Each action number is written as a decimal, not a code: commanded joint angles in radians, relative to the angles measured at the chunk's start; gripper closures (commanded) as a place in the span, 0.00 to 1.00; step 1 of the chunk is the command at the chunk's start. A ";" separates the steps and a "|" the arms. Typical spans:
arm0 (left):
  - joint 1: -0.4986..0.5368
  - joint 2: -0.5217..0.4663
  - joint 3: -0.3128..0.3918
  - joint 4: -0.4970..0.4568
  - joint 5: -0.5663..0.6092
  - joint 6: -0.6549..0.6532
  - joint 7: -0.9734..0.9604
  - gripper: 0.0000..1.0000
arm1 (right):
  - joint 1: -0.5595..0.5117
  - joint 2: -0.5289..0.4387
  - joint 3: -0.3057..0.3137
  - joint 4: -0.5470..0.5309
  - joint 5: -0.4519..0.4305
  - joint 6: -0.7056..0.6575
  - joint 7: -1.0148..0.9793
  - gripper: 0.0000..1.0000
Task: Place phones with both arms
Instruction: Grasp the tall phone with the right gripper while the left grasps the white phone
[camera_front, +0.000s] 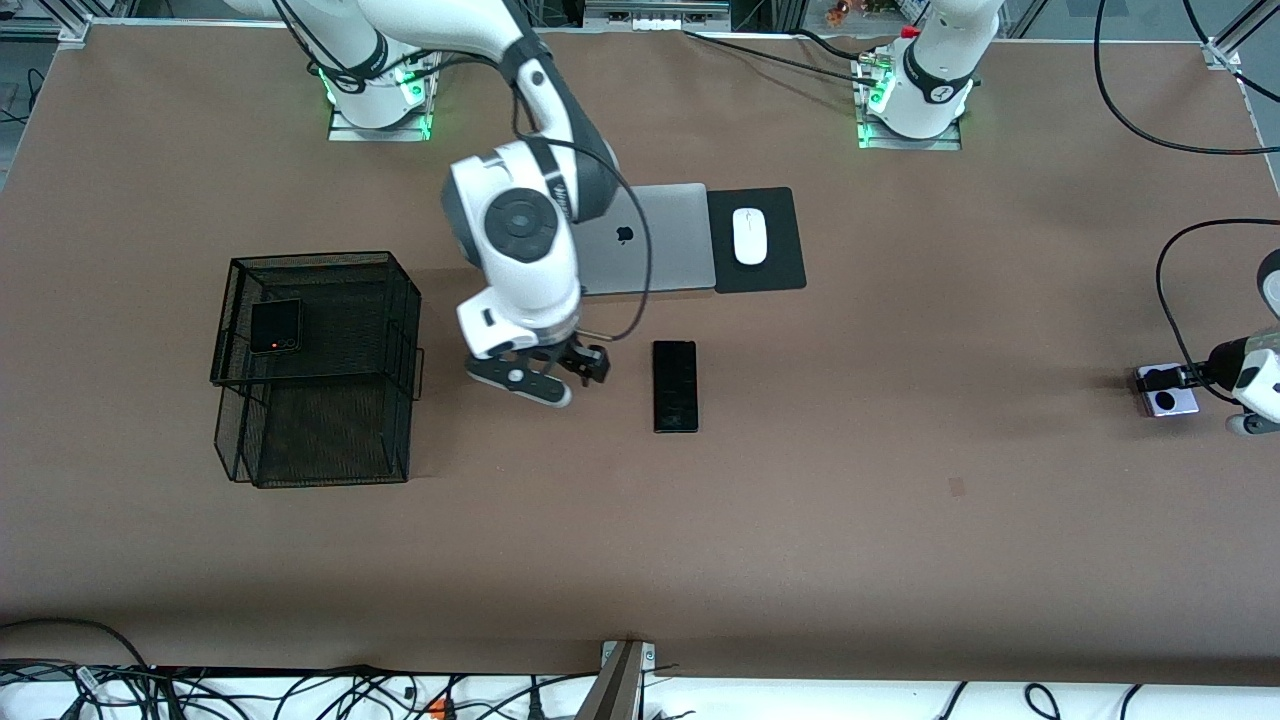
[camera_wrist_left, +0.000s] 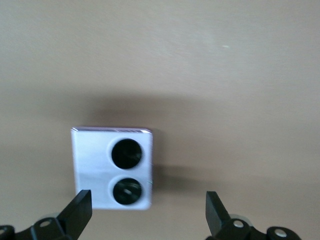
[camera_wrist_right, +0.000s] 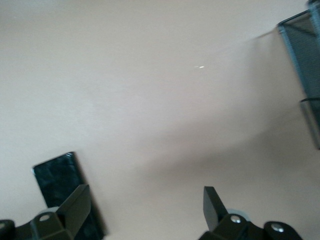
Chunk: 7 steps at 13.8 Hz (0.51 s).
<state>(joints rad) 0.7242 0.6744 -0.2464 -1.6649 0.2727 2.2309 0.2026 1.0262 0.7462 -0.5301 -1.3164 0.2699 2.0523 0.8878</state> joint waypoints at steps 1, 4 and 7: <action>0.017 0.034 -0.010 -0.007 0.101 0.094 0.008 0.00 | 0.017 0.119 0.007 0.130 0.015 0.043 0.120 0.00; 0.031 0.053 -0.010 -0.009 0.105 0.096 0.009 0.00 | 0.084 0.214 0.007 0.147 0.011 0.175 0.244 0.00; 0.037 0.057 -0.010 -0.006 0.106 0.099 0.046 0.00 | 0.115 0.301 -0.002 0.196 -0.009 0.226 0.312 0.00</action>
<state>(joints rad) 0.7456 0.7345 -0.2468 -1.6698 0.3529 2.3187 0.2150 1.1350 0.9787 -0.5100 -1.1956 0.2685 2.2693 1.1545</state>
